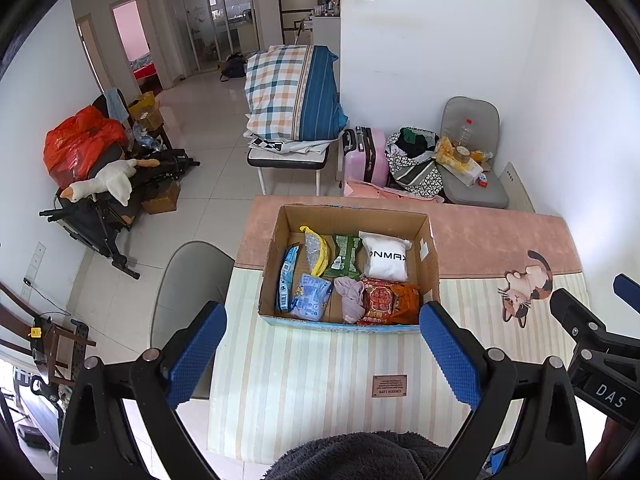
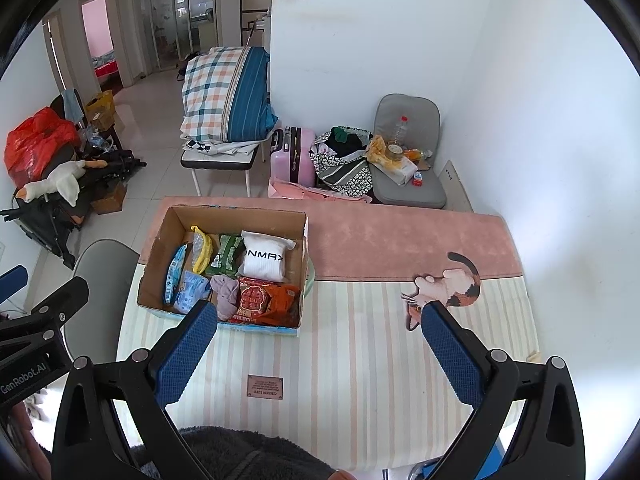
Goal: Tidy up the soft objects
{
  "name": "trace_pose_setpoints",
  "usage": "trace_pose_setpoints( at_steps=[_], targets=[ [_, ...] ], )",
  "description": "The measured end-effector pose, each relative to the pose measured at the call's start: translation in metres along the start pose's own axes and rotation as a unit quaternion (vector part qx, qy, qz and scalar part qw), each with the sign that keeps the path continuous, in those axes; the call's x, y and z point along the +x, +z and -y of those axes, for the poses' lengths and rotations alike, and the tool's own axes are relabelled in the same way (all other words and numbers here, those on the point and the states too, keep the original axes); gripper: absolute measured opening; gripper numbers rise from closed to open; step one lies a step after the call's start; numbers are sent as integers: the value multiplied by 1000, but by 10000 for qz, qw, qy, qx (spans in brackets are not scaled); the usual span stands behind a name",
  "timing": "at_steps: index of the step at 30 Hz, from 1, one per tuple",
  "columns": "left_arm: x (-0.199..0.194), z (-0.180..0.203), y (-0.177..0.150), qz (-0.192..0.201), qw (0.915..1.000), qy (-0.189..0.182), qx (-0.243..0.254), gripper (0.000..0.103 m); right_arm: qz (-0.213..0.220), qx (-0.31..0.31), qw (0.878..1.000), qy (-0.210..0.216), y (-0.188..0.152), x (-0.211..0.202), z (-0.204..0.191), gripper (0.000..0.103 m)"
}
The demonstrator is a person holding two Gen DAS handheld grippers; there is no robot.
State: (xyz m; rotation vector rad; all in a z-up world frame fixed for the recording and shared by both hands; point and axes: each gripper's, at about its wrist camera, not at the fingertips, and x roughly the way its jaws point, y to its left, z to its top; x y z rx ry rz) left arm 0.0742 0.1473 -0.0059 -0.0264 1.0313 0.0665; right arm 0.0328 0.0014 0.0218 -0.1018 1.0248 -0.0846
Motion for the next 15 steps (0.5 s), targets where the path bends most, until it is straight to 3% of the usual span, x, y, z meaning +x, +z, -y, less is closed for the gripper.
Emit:
trace_pose_setpoints(
  at_steps=[15],
  targets=[
    [1,-1,4,67,10000,-10,-69,102,-6,-23,10000,-3,2,0,0,103]
  ],
)
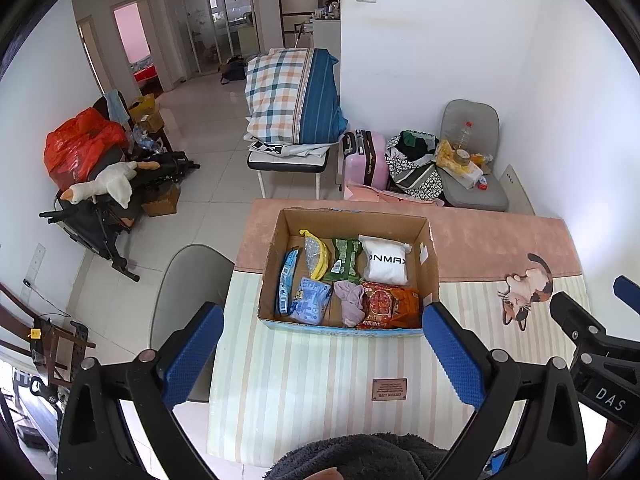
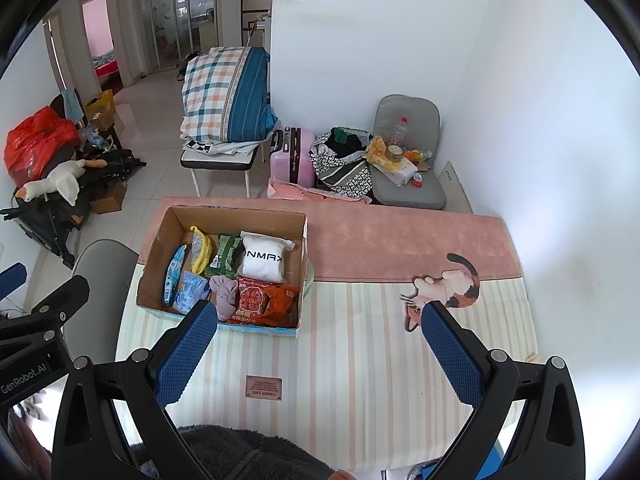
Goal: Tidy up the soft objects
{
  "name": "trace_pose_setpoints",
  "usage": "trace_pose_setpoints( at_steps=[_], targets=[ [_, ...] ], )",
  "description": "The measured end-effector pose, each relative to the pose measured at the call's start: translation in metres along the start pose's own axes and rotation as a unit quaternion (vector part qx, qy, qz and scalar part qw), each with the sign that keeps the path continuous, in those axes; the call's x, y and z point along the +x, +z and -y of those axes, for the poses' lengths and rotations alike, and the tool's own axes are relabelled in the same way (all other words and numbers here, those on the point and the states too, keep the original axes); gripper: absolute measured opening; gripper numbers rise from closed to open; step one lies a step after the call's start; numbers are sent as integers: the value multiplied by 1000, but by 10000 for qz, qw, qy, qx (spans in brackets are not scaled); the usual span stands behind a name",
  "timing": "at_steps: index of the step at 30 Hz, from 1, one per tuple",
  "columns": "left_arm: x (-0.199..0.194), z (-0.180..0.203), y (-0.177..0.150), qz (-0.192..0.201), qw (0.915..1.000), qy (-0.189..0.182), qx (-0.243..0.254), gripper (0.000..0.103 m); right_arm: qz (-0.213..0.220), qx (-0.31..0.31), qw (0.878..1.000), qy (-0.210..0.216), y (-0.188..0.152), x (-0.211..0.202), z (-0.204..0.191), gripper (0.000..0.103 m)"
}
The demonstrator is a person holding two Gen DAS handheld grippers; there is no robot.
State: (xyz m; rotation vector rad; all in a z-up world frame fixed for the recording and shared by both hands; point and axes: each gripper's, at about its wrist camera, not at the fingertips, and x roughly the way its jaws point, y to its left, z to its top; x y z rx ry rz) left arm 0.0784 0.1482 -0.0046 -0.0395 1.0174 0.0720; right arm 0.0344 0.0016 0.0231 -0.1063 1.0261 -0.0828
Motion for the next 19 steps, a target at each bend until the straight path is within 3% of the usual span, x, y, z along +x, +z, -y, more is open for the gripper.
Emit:
trace_pose_setpoints(
  at_steps=[19],
  targets=[
    [-3,-5,-5,135,9997,-16,-178,102,27,-4,10000,37,1,-1,3,103]
  ],
)
